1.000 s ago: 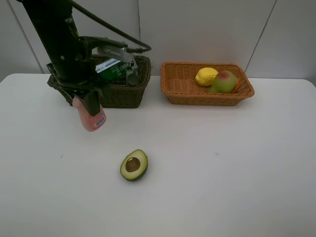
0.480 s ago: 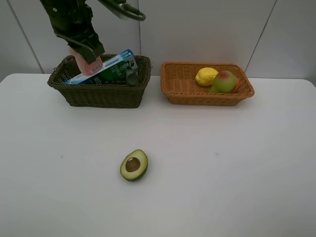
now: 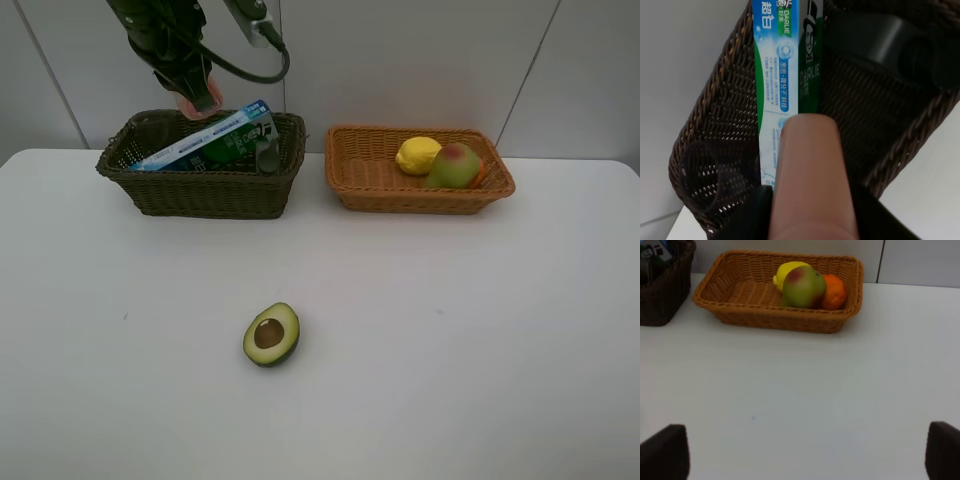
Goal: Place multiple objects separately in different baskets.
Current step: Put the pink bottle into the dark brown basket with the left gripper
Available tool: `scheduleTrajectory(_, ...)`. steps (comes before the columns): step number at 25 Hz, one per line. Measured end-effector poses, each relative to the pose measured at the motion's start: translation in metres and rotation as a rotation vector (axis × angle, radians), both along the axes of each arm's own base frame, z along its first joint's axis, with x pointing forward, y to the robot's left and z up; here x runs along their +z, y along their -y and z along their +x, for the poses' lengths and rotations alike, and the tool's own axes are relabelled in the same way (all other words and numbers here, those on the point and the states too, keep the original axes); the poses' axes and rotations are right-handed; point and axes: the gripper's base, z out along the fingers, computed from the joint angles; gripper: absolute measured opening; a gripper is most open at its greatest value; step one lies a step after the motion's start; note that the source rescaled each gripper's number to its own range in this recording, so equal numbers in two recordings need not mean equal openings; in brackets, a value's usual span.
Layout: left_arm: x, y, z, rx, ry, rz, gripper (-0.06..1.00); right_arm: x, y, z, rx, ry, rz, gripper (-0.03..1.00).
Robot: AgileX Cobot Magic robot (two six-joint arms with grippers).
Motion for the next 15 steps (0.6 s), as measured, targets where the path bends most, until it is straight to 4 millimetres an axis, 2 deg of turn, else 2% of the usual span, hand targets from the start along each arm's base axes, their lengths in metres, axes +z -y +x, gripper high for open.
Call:
scheduleTrajectory(11, -0.057, 0.012, 0.023, -0.034, -0.038, 0.033, 0.44, 0.0, 0.0, 0.0, 0.0, 0.0, 0.0, 1.0)
scheduleTrajectory(15, -0.067, 0.013, 0.028, -0.035, -0.04, 0.031, 0.44, 0.0, 0.0, 0.0, 0.0, 0.0, 0.0, 1.0)
